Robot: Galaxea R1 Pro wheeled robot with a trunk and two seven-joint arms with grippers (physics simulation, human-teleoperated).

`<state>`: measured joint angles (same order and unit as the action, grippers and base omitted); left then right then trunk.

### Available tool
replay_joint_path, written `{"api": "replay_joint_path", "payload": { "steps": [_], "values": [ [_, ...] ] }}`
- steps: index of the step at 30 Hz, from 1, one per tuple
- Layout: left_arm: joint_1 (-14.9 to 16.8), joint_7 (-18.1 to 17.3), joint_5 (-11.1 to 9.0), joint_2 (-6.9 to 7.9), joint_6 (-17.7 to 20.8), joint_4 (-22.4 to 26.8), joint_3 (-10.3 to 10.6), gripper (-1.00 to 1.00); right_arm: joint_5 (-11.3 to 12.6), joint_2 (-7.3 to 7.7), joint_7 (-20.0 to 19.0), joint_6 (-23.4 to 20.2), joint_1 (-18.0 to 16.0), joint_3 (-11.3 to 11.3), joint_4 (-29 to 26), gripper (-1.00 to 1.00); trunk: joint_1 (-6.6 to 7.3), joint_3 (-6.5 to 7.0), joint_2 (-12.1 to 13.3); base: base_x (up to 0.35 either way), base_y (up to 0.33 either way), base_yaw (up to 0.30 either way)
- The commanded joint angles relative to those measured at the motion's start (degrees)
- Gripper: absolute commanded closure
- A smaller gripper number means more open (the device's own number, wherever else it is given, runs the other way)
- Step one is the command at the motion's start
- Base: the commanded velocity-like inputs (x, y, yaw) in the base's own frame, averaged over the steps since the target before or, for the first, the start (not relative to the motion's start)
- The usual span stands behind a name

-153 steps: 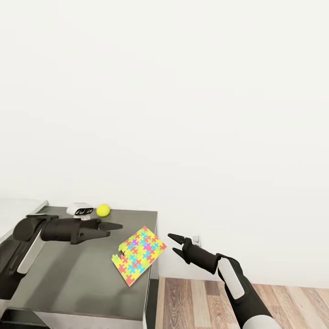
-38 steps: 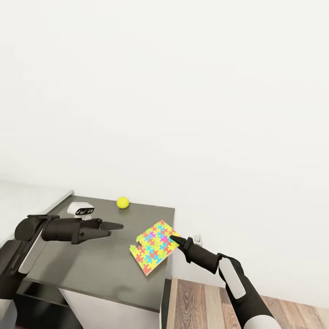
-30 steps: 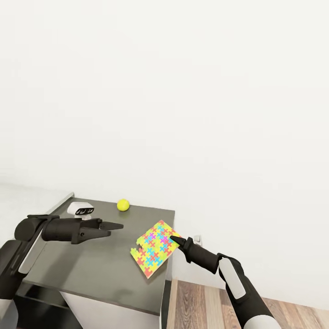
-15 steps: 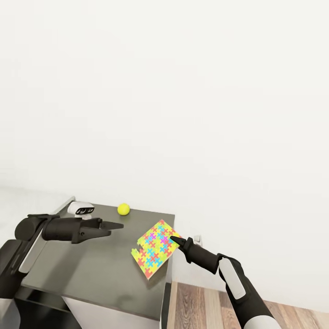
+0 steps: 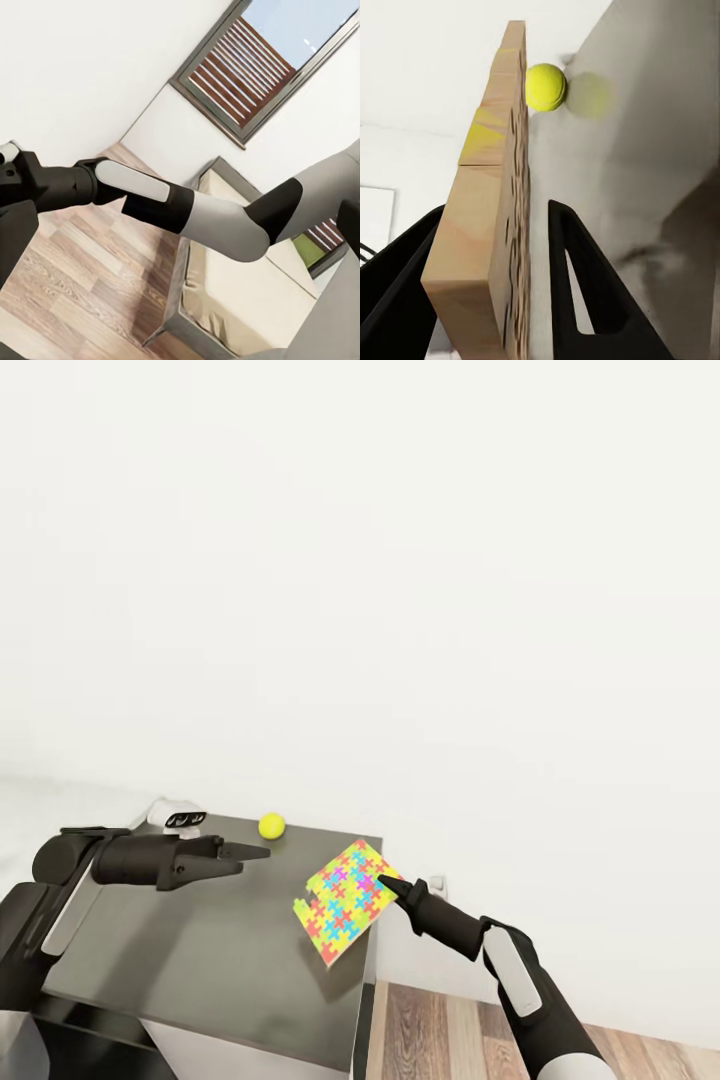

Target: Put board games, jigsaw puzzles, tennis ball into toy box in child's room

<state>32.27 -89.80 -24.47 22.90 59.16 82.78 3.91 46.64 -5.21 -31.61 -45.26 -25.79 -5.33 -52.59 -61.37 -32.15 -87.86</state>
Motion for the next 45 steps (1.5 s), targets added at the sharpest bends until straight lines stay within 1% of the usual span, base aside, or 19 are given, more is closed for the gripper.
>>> {"api": "replay_joint_path", "payload": {
  "steps": [1, 5, 11, 25, 28, 29, 32, 36, 40, 45],
  "values": [
    [0.05, -0.20, -0.03, 0.05, 0.61, -0.02, 0.10, -1.00, -0.15, -0.07, -0.17, -0.05, 0.00, -0.28, 0.01, 1.00, 0.23, 0.12, 0.38, 0.000, 0.000, 0.000],
    [0.07, -0.20, 0.41, 0.04, 0.61, -0.05, 0.08, -1.00, -0.12, -0.07, -0.90, 1.49, 0.17, -0.44, -0.02, 1.00, 1.11, 0.84, 1.99, -0.125, 0.000, 0.000],
    [0.08, -0.20, 0.63, 0.04, 0.61, -0.07, 0.05, -1.00, -0.14, -0.07, -1.37, 1.79, 0.21, -0.47, -0.05, 1.00, 2.43, 1.92, 4.39, -0.171, 0.000, 0.000],
    [0.08, -0.20, 0.65, 0.04, 0.54, -0.07, -0.12, -1.00, -0.38, -0.01, -1.21, 1.84, 0.24, -0.49, -0.09, 1.00, 5.50, 4.43, 10.01, -0.011, 0.000, 0.000],
    [0.08, -0.20, 0.68, 0.04, 0.53, -0.07, -0.07, -1.00, -0.52, 0.95, -0.66, 1.86, 0.16, -0.54, -0.20, 1.00, 6.16, 4.97, 11.21, 0.000, 0.000, 0.000],
    [0.08, -0.20, 0.67, 0.04, 0.53, -0.09, -0.06, -1.00, -0.59, 1.59, -0.53, 1.90, 0.15, -0.55, -0.31, 1.00, 6.38, 5.15, 11.61, 0.000, 0.000, 0.000],
    [0.09, -0.20, 0.66, 0.04, 0.52, -0.08, -0.09, -1.00, -0.62, 2.73, -0.30, 2.09, 0.13, -0.59, -0.36, 1.00, 7.04, 5.69, 12.82, 0.000, 0.000, 0.000],
    [0.11, -0.20, 0.65, 0.04, 0.52, -0.08, -0.12, -1.00, -0.31, 3.19, -0.39, 2.16, 0.19, -0.93, -0.14, 1.00, 7.92, 6.41, 14.42, 0.000, 0.000, 0.000],
    [0.08, -0.20, 0.65, 0.04, 0.52, -0.11, -0.13, -1.00, -0.19, 3.25, -0.69, 2.28, 0.27, -1.54, -0.08, 1.00, 8.79, 7.13, 16.03, 0.000, 0.000, 0.000],
    [0.08, -0.20, 0.65, 0.05, 0.52, -0.14, -0.18, -1.00, -0.16, 3.27, -0.86, 3.38, 0.30, -1.74, -0.06, 1.00, 9.89, 8.02, 18.03, 0.000, 0.000, 0.000]
  ]
}}
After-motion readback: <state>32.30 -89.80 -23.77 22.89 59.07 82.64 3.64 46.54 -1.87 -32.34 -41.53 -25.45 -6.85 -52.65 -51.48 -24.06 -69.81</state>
